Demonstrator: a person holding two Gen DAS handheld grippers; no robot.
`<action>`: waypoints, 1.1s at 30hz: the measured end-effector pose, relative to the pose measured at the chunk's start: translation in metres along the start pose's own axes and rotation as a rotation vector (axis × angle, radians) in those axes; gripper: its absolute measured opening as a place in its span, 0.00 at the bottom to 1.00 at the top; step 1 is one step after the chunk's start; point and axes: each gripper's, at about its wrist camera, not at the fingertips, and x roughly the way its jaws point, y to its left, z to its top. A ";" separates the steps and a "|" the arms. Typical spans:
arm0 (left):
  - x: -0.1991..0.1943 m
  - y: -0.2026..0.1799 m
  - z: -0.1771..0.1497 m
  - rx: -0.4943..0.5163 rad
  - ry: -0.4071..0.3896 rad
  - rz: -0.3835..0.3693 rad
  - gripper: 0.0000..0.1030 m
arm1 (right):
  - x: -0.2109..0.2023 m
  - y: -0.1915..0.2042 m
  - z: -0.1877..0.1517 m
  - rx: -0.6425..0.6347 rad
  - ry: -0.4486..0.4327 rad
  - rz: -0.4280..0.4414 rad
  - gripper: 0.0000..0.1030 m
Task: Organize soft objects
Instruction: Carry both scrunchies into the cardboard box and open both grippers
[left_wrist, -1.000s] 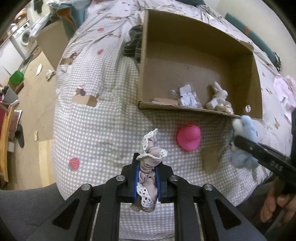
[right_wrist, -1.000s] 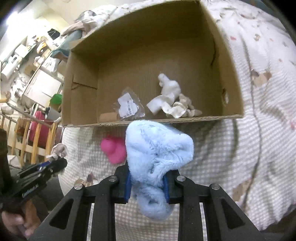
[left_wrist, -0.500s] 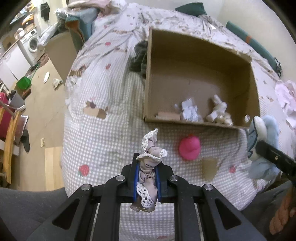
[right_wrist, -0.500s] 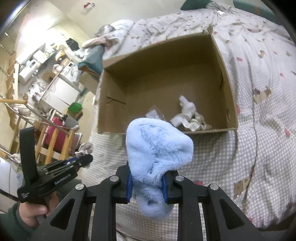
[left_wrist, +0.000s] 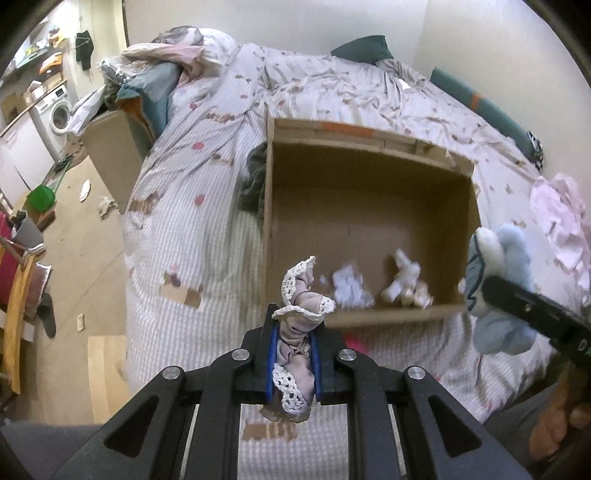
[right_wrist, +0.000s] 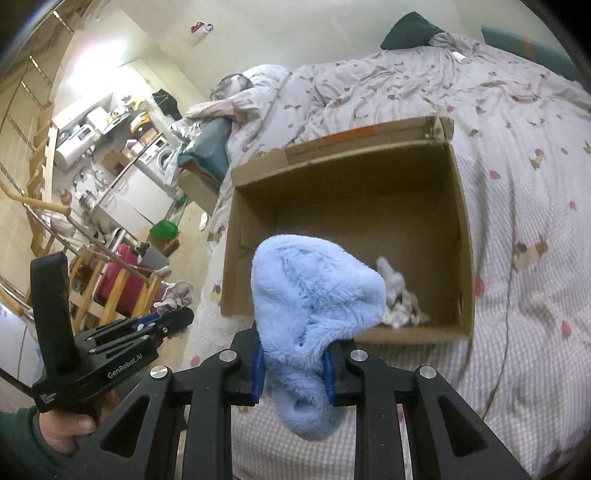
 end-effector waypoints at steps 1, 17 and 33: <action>0.002 -0.001 0.006 0.002 -0.007 -0.001 0.13 | 0.002 -0.002 0.006 0.001 -0.002 -0.002 0.25; 0.078 -0.017 0.046 0.003 0.015 -0.033 0.13 | 0.056 -0.057 0.029 0.107 0.026 -0.048 0.26; 0.108 -0.024 0.036 0.027 0.019 -0.038 0.14 | 0.089 -0.057 0.020 0.071 0.120 -0.092 0.26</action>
